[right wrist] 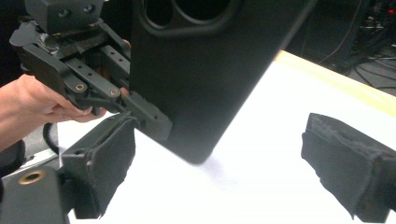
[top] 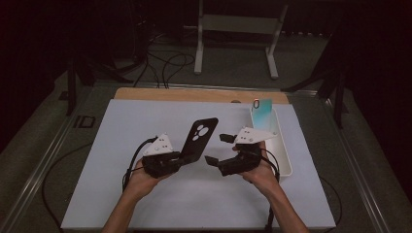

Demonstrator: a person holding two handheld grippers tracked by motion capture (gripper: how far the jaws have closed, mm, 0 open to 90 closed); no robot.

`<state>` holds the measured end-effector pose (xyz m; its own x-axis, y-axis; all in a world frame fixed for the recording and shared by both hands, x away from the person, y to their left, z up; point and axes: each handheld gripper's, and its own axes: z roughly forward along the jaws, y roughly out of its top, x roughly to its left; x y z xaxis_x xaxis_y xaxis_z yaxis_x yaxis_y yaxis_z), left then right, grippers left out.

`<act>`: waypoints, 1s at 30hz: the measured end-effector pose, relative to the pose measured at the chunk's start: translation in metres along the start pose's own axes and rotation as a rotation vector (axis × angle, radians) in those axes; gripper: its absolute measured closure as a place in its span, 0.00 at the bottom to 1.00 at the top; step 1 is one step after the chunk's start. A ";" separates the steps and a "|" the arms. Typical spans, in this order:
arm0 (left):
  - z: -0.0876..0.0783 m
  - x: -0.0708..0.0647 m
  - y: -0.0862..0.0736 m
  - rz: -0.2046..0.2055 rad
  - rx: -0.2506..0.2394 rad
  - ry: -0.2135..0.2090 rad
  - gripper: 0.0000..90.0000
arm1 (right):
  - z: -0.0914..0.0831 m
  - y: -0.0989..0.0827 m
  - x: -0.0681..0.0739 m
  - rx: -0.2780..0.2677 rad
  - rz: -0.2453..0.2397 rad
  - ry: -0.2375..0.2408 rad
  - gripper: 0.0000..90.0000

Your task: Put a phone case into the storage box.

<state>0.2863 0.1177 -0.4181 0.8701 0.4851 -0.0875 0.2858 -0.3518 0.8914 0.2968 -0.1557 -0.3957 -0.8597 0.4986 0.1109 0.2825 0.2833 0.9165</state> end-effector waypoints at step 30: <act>0.007 -0.006 -0.006 -0.017 -0.010 0.145 0.95 | 0.005 0.038 0.001 -0.089 0.166 -0.061 0.09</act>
<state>0.2826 0.1112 -0.4257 0.7978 0.6018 -0.0377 0.2953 -0.3354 0.8946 0.3087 -0.1401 -0.3622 -0.7767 0.5815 0.2421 0.3770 0.1212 0.9183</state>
